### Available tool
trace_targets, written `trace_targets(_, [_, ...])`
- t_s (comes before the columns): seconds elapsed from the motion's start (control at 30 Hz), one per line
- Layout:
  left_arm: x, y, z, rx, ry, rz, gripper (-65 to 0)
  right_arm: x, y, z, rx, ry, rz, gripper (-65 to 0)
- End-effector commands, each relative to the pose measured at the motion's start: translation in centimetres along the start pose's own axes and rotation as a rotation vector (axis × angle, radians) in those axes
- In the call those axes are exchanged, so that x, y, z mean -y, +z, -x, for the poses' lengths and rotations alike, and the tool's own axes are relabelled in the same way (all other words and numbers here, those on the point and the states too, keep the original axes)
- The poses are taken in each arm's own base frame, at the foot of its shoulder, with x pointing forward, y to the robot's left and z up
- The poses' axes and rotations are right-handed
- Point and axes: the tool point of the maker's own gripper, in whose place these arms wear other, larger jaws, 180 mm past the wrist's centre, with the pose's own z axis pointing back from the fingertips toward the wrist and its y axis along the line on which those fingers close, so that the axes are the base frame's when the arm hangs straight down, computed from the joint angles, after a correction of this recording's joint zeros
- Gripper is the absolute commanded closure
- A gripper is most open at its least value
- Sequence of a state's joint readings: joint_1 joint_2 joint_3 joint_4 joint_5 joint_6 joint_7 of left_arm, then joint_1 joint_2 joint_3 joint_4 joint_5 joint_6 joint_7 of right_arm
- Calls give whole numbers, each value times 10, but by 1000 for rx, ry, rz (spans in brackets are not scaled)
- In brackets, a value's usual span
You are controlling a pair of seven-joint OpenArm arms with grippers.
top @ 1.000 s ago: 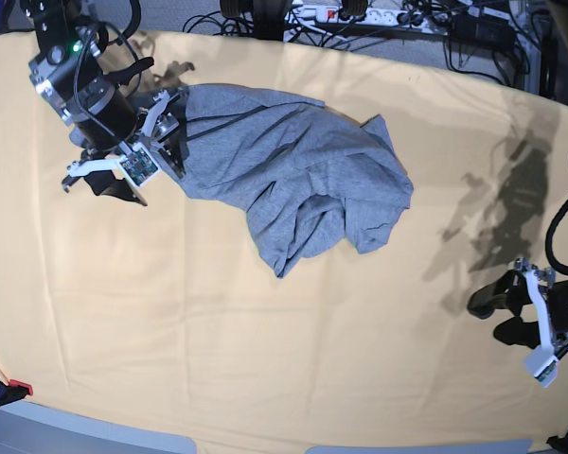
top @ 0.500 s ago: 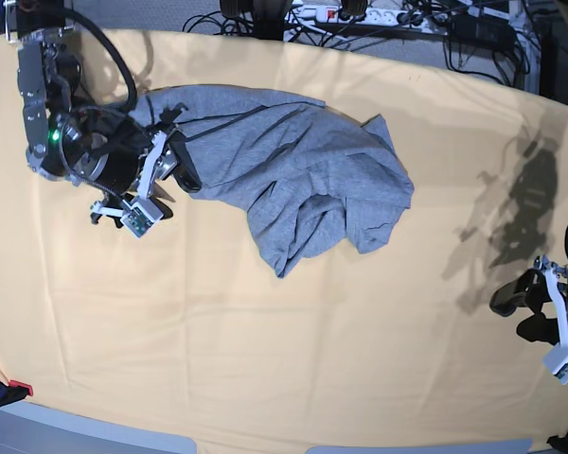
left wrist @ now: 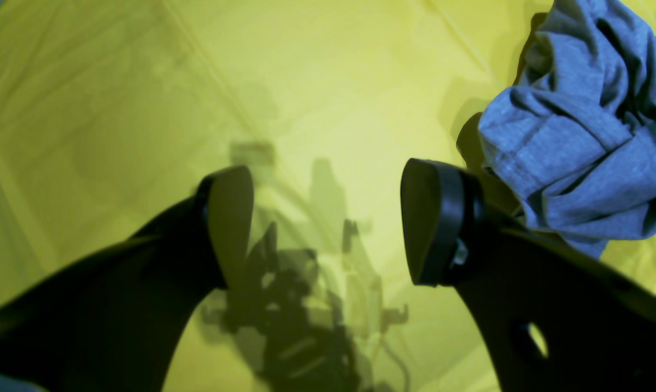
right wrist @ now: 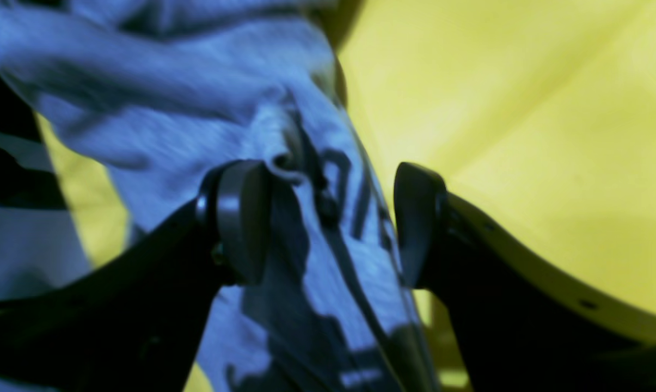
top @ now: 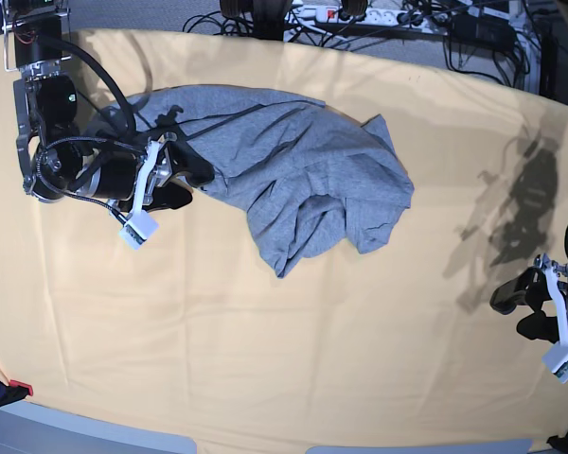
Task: Layout the t-shirt on the table in an organized manner, then fold the t-shirt properly
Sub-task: 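Pull the shirt edge outward with the right gripper and release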
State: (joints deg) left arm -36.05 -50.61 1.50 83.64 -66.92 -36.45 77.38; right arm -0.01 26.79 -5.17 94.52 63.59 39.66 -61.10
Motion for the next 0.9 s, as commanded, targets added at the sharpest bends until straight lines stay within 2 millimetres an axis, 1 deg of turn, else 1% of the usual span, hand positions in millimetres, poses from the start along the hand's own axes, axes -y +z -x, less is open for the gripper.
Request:
trace_targets(0.0, [-7, 14, -15, 46, -19, -30, -432, -2, 6, -17, 55, 19, -16, -375])
trace_targets(0.1, [-7, 14, -15, 46, -19, -30, -432, -5, 7, -21, 73, 10, -34, -370])
trace_targets(0.13, [-7, 14, -16, 46, -19, -30, -432, -5, 6, -21, 73, 9, -35, -352])
trace_targets(0.2, [-7, 14, -15, 46, -19, -29, -432, -6, 6, -20, 74, 8, -37, -292])
trace_targets(0.3, [-7, 14, -15, 46, -19, -30, -432, -7, 5, -20, 72, 7, -39, -172])
trace_targets(0.33, [-7, 14, -15, 46, -19, -29, -432, -7, 5, -20, 72, 7, -39, -148])
trace_targets(0.43, [-7, 14, -15, 46, -19, -30, -432, -7, 5, -20, 72, 7, -39, -142])
trace_targets(0.47, [-7, 14, -16, 46, -19, -30, -432, -7, 5, -20, 73, 7, -39, -124])
trace_targets(0.5, [-7, 14, -16, 47, -19, -29, -432, -7, 5, -20, 73, 8, -39, -84])
trace_targets(0.53, [-7, 14, -16, 46, -19, -30, -432, -7, 5, -20, 73, 8, -39, -29])
trace_targets(0.57, [-7, 14, -15, 47, -19, -30, -432, -6, 6, -22, 78, 10, -38, 0])
trace_targets(0.67, [-7, 14, -16, 46, -19, -30, -432, -2, 8, -34, 109, 27, -25, 0])
trace_targets(0.73, [-7, 14, -15, 46, -19, -30, -432, 5, 14, -46, 134, 45, -4, 0])
trace_targets(0.8, [-7, 14, -15, 44, -19, -32, -432, 16, 26, -62, 177, 59, 37, 0])
trace_targets(0.87, [-10, 14, -13, 32, -21, -46, -432, 32, 46, -80, 238, 67, 98, 0])
